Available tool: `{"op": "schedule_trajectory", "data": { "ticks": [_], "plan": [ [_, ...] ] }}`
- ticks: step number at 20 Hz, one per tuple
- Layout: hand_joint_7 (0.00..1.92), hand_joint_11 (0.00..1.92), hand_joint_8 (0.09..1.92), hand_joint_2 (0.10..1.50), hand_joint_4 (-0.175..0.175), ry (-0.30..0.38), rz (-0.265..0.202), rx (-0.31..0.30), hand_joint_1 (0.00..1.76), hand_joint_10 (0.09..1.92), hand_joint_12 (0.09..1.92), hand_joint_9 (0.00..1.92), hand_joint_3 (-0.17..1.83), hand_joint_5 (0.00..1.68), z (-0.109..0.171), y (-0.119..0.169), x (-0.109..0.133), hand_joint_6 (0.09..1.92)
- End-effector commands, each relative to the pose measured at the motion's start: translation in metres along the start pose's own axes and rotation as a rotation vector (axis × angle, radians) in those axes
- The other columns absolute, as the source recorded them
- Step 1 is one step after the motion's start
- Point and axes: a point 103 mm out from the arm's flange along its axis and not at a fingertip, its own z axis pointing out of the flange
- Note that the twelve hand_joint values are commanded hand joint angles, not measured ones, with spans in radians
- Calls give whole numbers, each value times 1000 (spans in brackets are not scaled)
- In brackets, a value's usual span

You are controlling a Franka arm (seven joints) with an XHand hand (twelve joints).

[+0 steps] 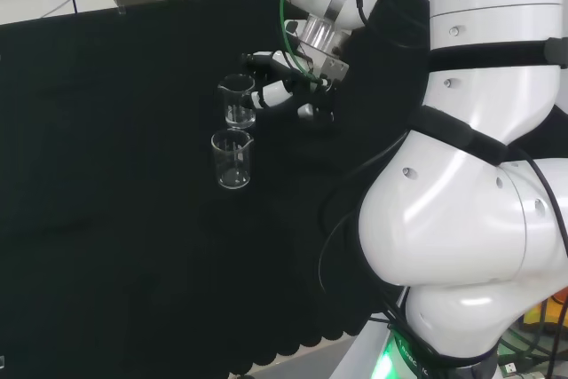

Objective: Pick up the beaker on the right.

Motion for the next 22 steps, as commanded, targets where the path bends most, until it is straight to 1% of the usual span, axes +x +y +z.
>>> {"op": "schedule_trajectory", "data": {
  "ticks": [1,7,13,17,22],
  "plan": [
    [146,0,712,558,-63,75,-35,-21,818,702,1437,282,578,375,12,7,4,87],
    [158,0,715,551,-65,88,-25,-33,828,703,1436,294,584,386,22,11,5,87],
    [168,2,717,548,-68,103,-16,-51,837,703,1435,307,591,400,25,14,5,87],
    [178,8,719,546,-69,110,-17,-46,860,704,1434,324,596,405,28,17,6,87],
    [188,14,716,533,-71,152,-13,-53,914,688,1426,338,637,413,32,18,5,87]
  ]
}}
